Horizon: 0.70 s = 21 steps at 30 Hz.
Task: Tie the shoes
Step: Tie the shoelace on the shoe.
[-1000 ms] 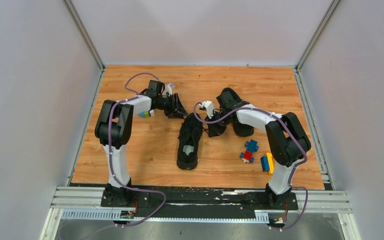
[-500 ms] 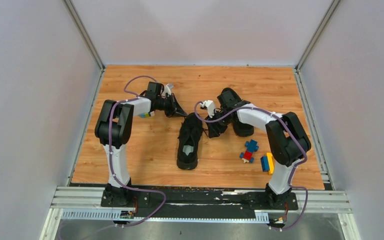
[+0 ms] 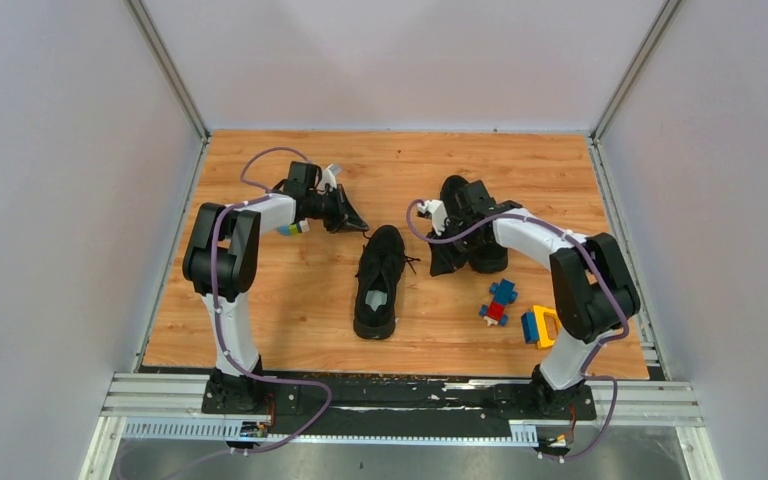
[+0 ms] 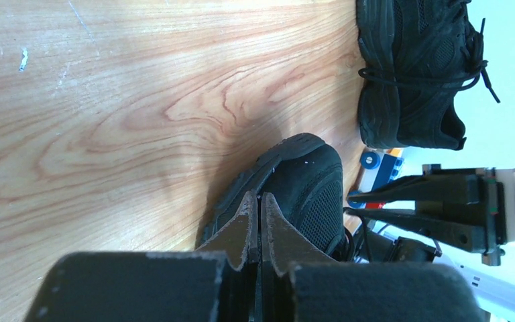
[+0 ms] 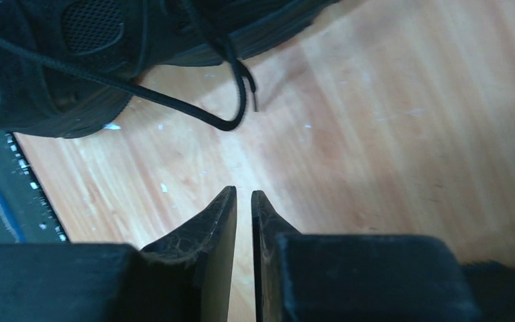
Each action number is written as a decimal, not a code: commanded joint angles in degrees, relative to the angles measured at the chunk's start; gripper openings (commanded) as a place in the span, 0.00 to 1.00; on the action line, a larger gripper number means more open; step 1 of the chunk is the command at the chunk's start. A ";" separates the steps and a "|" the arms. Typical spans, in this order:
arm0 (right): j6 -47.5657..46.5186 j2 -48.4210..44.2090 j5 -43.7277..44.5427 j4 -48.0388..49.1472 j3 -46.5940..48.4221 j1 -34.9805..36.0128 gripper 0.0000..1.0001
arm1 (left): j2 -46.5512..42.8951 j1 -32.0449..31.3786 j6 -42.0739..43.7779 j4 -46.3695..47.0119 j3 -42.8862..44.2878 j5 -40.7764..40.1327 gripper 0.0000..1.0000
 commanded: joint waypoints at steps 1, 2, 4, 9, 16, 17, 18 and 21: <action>0.46 2.22 -6.35 -1.63 1.84 2.90 0.15 | -3.00 0.38 2.11 -0.74 -0.06 -0.35 0.00; 0.11 2.30 -5.79 -0.87 1.80 3.62 0.15 | -2.97 0.47 2.12 -0.77 -0.06 -0.33 0.00; -0.20 1.83 -5.04 1.34 1.42 4.26 0.16 | -2.94 0.60 1.95 -0.72 -0.10 -0.32 0.00; -1.60 1.08 -3.30 8.43 -0.45 5.06 0.18 | -2.88 0.91 1.43 -0.35 -0.08 -0.27 0.00; -4.12 3.85 -0.98 12.10 0.92 6.87 0.25 | -2.43 1.32 1.09 -0.26 -0.01 -0.05 0.00; -4.35 4.47 -0.87 12.25 1.43 6.98 0.26 | -2.43 1.37 1.08 -0.19 -0.05 0.02 0.00; -4.50 5.03 -0.72 12.48 1.79 7.09 0.27 | -2.35 1.39 1.02 -0.12 -0.05 0.06 0.00; -4.52 6.51 -0.10 13.69 2.32 7.36 0.31 | -2.25 1.41 0.85 0.06 0.03 0.23 0.00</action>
